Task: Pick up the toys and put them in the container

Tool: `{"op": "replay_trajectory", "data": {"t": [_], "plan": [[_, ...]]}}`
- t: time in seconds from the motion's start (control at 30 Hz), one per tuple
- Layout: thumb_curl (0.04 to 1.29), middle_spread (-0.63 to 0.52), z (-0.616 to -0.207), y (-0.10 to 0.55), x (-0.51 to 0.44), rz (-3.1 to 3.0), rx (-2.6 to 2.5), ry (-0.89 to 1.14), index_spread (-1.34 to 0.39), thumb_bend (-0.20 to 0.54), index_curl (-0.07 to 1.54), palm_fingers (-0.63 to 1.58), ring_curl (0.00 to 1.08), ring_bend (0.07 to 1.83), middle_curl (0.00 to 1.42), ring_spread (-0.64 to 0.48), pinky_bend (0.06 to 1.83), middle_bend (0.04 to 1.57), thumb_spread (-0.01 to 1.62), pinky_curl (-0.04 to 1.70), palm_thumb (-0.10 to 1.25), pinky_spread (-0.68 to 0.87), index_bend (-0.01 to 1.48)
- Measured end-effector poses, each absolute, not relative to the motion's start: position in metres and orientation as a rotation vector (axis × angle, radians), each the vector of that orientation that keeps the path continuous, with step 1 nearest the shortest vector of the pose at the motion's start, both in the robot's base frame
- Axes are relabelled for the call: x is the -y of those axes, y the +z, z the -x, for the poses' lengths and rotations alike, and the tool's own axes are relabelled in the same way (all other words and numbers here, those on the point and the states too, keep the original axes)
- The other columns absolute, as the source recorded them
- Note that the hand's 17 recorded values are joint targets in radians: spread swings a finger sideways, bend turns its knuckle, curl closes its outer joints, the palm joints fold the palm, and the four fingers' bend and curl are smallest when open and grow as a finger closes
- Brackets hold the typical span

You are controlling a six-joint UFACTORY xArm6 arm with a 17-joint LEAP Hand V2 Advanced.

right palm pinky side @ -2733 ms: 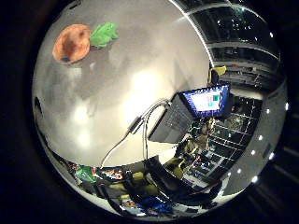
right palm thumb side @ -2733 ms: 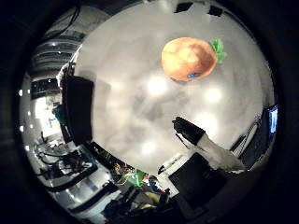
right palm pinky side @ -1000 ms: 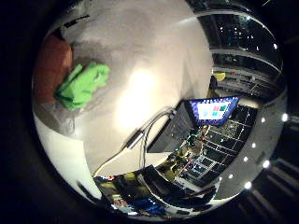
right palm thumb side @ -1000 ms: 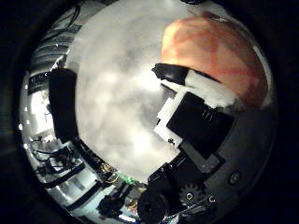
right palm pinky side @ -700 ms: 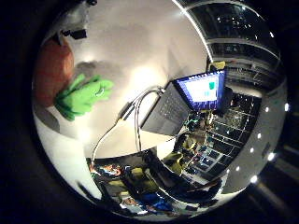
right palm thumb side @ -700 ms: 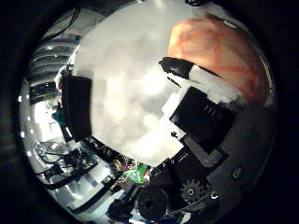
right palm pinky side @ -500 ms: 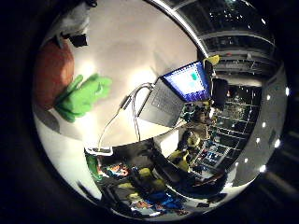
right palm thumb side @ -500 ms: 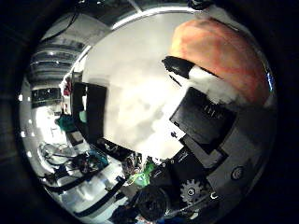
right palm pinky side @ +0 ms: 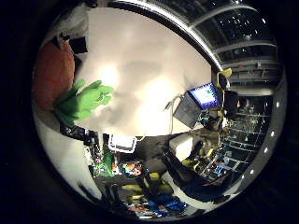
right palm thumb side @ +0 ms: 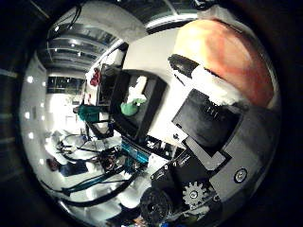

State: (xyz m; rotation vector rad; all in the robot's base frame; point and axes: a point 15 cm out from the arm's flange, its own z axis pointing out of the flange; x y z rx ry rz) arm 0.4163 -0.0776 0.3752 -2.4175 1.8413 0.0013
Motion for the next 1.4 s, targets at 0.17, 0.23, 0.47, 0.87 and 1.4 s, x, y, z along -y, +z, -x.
{"op": "replay_trajectory", "data": {"t": [0.17, 0.23, 0.47, 0.87, 1.4], "plan": [[0.73, -0.1, -0.425, 0.367, -0.023, 2.464, -1.717, 0.019, -0.22, -0.019, 0.65, 1.26, 0.53, 1.4, 0.57, -0.16, 1.24, 1.28, 0.8, 0.65, 1.01, -0.25, 1.09], [0.73, -0.1, -0.428, 0.364, -0.059, 2.47, -1.678, 0.011, -0.22, -0.019, 0.65, 1.25, 0.53, 1.41, 0.57, -0.16, 1.24, 1.28, 0.8, 0.65, 1.01, -0.25, 1.09], [0.73, -0.1, -0.447, 0.339, -0.142, 2.492, -1.58, -0.006, -0.22, -0.035, 0.66, 1.25, 0.53, 1.41, 0.57, -0.16, 1.22, 1.29, 0.82, 0.66, 0.98, -0.26, 1.09], [0.62, -0.16, -0.472, 0.303, -0.144, 2.499, -1.6, -0.019, -0.46, -0.024, 0.54, 0.08, 0.43, 1.05, 0.43, -0.15, 1.07, 0.83, 0.92, 0.62, 0.86, -0.21, 0.65], [0.49, 0.06, -0.459, 0.297, -0.1, 2.566, -1.598, 0.064, -0.52, -0.027, 0.34, 0.01, 0.19, 0.39, 0.28, 0.23, 0.7, 0.19, 0.98, 0.31, 0.82, 0.5, 0.26]]}}
